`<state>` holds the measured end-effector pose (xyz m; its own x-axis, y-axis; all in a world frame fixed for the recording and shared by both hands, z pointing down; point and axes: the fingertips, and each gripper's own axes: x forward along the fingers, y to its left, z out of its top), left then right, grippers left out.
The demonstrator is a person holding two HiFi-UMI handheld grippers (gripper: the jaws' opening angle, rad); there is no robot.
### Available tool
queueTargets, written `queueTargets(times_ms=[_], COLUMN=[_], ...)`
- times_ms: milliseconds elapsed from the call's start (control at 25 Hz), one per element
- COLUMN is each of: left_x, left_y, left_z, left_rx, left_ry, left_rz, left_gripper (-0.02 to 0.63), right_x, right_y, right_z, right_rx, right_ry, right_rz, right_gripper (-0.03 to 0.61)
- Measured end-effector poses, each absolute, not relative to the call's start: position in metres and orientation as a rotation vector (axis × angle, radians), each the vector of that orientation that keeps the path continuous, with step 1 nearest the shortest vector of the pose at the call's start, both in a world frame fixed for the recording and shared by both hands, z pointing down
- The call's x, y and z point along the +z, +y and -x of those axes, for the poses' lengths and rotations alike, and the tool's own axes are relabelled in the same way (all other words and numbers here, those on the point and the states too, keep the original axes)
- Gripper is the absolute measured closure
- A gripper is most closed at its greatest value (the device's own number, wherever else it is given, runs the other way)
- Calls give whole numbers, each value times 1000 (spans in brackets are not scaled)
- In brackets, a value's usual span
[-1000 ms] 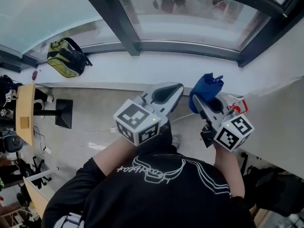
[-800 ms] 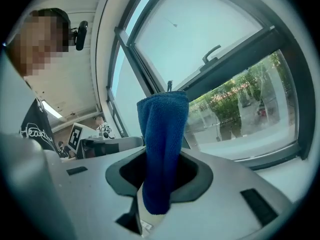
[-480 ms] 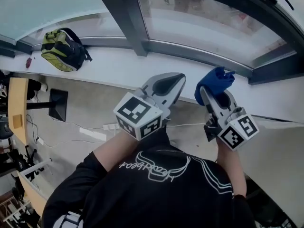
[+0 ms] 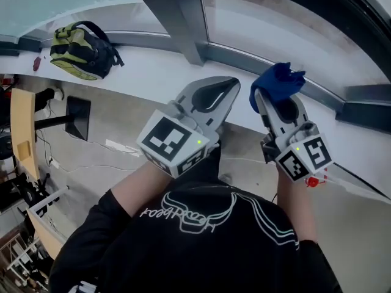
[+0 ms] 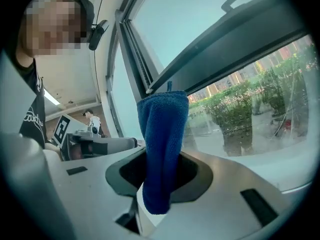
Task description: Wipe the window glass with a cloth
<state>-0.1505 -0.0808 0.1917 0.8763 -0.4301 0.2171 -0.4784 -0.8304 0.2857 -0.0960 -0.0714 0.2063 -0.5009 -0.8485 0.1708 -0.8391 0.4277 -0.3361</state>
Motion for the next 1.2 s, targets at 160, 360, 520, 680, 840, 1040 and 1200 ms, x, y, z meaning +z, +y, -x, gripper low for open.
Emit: queueTargets(times_ms=[160,360,520,680,840,1040,1200], left_x=[196,201,201,209,216,215,213], left_y=[-92,-113,-149,-144,-154,-164,-171], left_z=[161,180,206,211,224,226,227], left_rx=[198,178,149,143,132,105,79], left_ry=[-738,-807,-846,-874,-880,-876,-875], left_rz=[-2694,-2666,-2641,-2637,-2601,-2596,-2590], left_gripper=[611,611,611,611,611,611,611], right_x=[214,219,213,217,205,195,191], right_y=[-93,-143,-212,-238,-271,-293,-299], right_z=[101,118,146,148,158,166,168], right_rx=[-574,-467,-356,-276,-177,-123,-95], right_ry=[2648,2729,2773,2735,2685,2670,2640], right_rz=[1566,1617,1650,1717,1787,1814,1817], right_gripper=[485,485,485,485,485,485,485])
